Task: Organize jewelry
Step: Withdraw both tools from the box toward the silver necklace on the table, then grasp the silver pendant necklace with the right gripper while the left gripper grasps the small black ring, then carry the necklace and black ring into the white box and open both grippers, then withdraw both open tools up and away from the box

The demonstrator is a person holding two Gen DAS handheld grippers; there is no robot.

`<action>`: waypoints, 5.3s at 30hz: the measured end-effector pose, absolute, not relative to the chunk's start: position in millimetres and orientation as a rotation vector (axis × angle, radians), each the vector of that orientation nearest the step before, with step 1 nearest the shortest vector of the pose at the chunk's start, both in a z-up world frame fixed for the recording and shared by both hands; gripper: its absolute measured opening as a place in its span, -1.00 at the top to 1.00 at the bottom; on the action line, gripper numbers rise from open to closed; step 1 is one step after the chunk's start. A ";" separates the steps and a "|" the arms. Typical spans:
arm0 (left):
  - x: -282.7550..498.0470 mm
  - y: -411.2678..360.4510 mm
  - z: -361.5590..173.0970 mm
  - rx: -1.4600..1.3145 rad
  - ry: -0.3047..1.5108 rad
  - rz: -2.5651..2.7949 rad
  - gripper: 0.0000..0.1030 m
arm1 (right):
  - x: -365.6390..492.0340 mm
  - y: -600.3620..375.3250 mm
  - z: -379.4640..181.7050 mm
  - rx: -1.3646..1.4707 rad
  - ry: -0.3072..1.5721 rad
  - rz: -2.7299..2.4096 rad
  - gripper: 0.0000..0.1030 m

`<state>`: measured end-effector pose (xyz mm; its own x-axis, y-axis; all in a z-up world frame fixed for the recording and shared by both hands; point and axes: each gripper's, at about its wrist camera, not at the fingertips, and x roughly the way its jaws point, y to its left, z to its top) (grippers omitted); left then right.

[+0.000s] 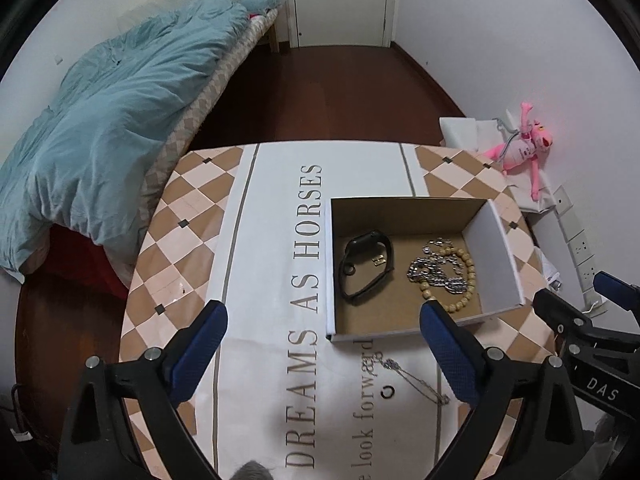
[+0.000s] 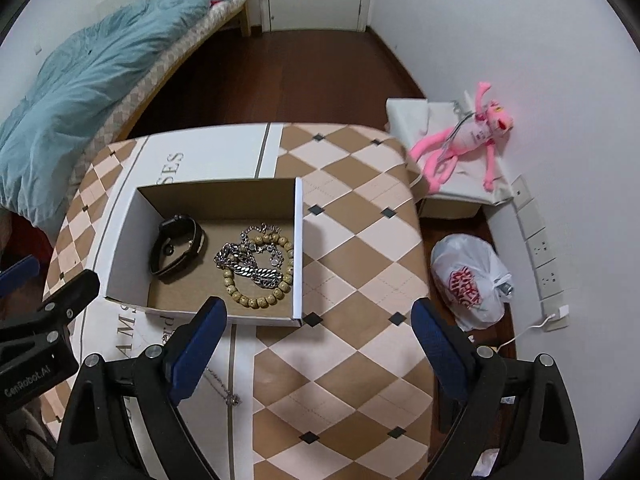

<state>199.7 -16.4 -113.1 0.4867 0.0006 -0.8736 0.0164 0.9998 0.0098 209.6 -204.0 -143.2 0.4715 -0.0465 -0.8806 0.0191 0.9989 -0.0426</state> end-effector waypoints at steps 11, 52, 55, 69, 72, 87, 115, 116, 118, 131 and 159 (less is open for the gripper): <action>160.8 -20.3 -62.6 0.022 0.931 0.003 -0.91 | 163.9 -214.3 -87.4 -0.019 0.937 -0.069 -0.84; 123.7 34.8 -220.7 0.076 1.263 0.198 -0.91 | 134.7 -145.7 -261.8 -0.018 1.111 0.131 0.77; 127.2 22.7 -220.7 0.077 1.258 0.155 -0.91 | 136.6 -166.8 -253.7 0.029 1.091 0.093 0.77; 150.4 -60.7 -225.0 0.126 1.206 -0.074 -0.82 | 135.6 -252.3 -247.6 0.135 1.109 -0.073 0.77; 150.7 -65.2 -224.9 0.111 1.194 -0.109 -0.18 | 135.1 -254.2 -248.7 0.139 1.110 -0.075 0.77; 140.9 -73.0 -209.5 0.112 1.144 -0.161 0.80 | 129.8 -244.6 -220.3 0.165 1.068 -0.010 0.77; 233.6 -21.1 -105.5 -0.106 1.081 -0.208 0.80 | 249.1 -190.3 -86.5 0.123 0.968 0.255 0.77; 240.7 -17.9 -111.0 -0.128 1.104 -0.210 0.80 | 256.3 -188.3 -91.6 0.123 0.983 0.254 0.77; 253.4 -15.2 -122.2 -0.149 1.152 -0.218 0.80 | 271.9 -185.7 -103.9 0.118 1.021 0.256 0.77; 292.9 -13.8 -156.3 -0.185 1.332 -0.187 0.76 | 333.0 -185.0 -156.0 0.116 1.202 0.265 0.76; 237.3 -6.9 -143.2 0.049 1.162 0.027 -0.92 | 252.7 -197.2 -180.4 -0.018 1.223 0.015 -0.91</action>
